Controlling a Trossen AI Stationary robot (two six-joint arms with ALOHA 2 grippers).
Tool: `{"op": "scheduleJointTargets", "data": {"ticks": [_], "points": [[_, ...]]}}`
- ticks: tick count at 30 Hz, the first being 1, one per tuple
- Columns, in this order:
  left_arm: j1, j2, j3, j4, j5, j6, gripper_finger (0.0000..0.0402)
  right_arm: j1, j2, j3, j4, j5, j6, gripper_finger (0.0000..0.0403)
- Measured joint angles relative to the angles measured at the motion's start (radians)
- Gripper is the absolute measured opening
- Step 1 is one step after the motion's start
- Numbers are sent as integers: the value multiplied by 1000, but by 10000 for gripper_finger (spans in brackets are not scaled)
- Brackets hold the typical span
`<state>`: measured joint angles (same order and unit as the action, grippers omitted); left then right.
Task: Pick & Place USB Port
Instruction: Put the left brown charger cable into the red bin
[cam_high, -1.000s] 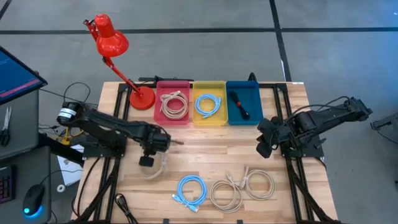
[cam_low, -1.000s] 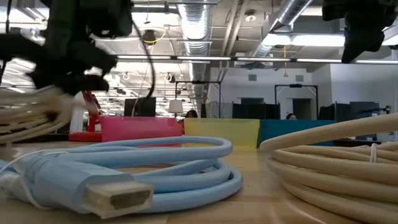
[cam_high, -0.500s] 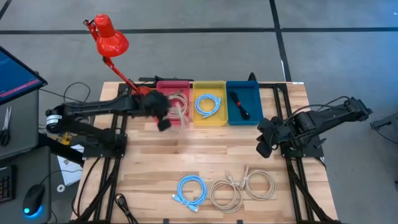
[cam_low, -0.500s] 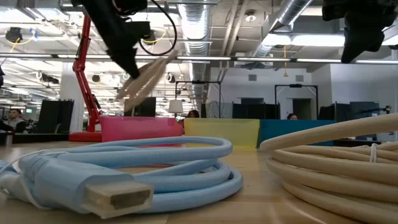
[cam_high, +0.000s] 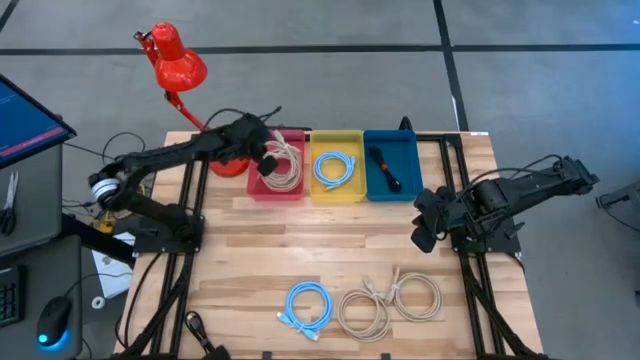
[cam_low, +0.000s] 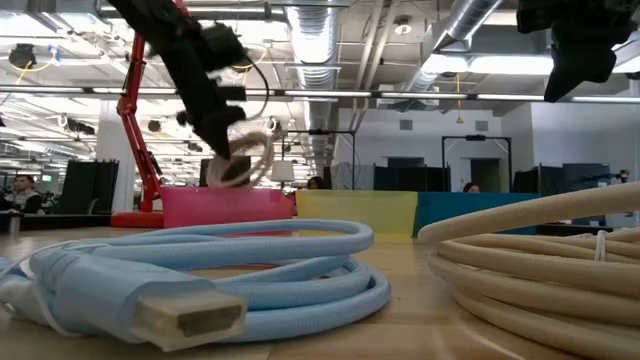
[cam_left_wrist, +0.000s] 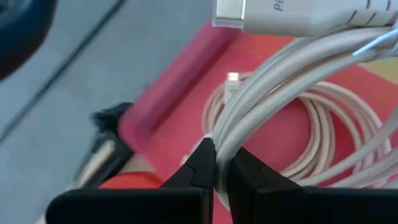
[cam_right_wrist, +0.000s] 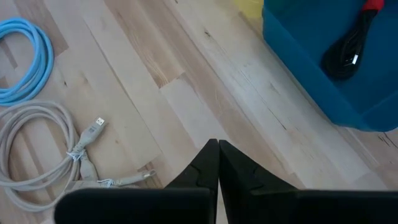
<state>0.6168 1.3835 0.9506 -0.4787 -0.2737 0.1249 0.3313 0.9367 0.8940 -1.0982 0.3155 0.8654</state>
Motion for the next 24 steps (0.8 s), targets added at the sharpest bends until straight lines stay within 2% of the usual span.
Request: {"op": "scheduleJointTargets", "data": {"ticks": [5,10,15,19,24], "points": [[14,147,0,39,38,-3,15,0,0,0,0,0,0,1],[12,230,3,54,41,-33,17,0,0,0,0,-1,0,1],[13,232,0,108,34,-27,64,0,0,0,0,-1,0,1],[16,209,0,154,-15,-25,100,0,0,0,0,-1,0,1],[18,154,-1,157,-31,16,124,0,-1,0,0,-1,0,1]]}}
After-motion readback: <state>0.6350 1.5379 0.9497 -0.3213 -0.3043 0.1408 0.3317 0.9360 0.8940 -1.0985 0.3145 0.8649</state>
